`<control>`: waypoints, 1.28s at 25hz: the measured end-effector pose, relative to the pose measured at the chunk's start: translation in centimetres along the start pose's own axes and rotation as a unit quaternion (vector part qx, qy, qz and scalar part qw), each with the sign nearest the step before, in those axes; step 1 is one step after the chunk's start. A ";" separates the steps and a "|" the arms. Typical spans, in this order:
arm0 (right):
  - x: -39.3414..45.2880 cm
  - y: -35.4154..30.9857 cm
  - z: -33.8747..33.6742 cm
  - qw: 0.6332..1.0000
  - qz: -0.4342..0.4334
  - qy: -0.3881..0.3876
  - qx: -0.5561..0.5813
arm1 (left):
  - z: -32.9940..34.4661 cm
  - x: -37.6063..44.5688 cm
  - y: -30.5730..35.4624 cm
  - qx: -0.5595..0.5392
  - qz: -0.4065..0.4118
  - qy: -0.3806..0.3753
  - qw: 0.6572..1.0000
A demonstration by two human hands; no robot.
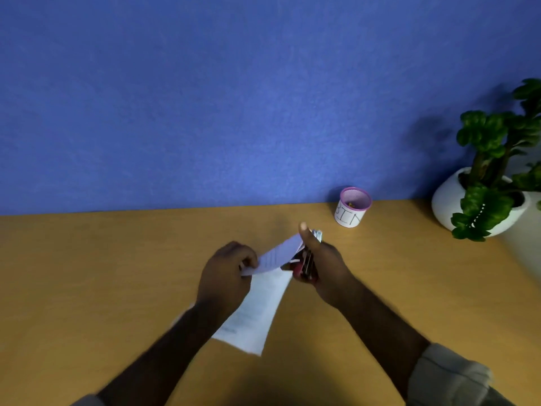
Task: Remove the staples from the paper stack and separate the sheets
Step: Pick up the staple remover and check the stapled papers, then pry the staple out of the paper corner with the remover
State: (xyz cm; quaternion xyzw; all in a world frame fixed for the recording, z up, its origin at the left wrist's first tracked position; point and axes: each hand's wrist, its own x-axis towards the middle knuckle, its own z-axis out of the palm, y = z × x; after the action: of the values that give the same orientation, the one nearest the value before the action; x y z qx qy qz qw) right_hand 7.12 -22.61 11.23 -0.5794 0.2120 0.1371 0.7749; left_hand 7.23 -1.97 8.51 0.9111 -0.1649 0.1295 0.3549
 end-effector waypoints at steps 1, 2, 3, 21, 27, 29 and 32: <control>-0.4 -1.2 0.5 0.999 -0.020 -0.021 0.019 | -1.3 0.6 0.7 0.019 0.043 0.033 0.998; -0.7 -2.3 0.8 0.998 -0.038 -0.039 0.024 | -2.5 1.2 1.4 0.040 0.083 0.061 0.994; -1.0 -3.2 1.1 0.997 -0.053 -0.060 0.022 | -3.7 1.7 1.9 0.062 0.115 0.085 0.988; 0.2 7.8 -6.9 0.967 0.078 0.123 -0.208 | 7.7 -9.5 -8.0 0.097 0.081 -0.232 0.964; -0.8 10.1 -7.2 0.962 0.030 0.180 -0.204 | 7.8 -8.1 -7.0 0.068 0.063 -0.237 0.967; -1.5 11.2 -6.7 0.957 0.003 0.188 -0.220 | 8.4 -7.4 -6.7 0.042 0.069 -0.215 0.973; -2.3 12.8 -6.8 0.927 -0.021 0.163 -0.336 | 10.2 -6.9 -6.2 0.041 0.092 -0.204 0.974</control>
State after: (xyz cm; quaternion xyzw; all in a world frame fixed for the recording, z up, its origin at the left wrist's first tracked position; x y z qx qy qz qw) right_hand -1.86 -25.31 -0.04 -0.8249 0.2642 0.0875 0.4920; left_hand 4.55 -3.25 -4.96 0.9130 -0.3119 -0.0204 0.2623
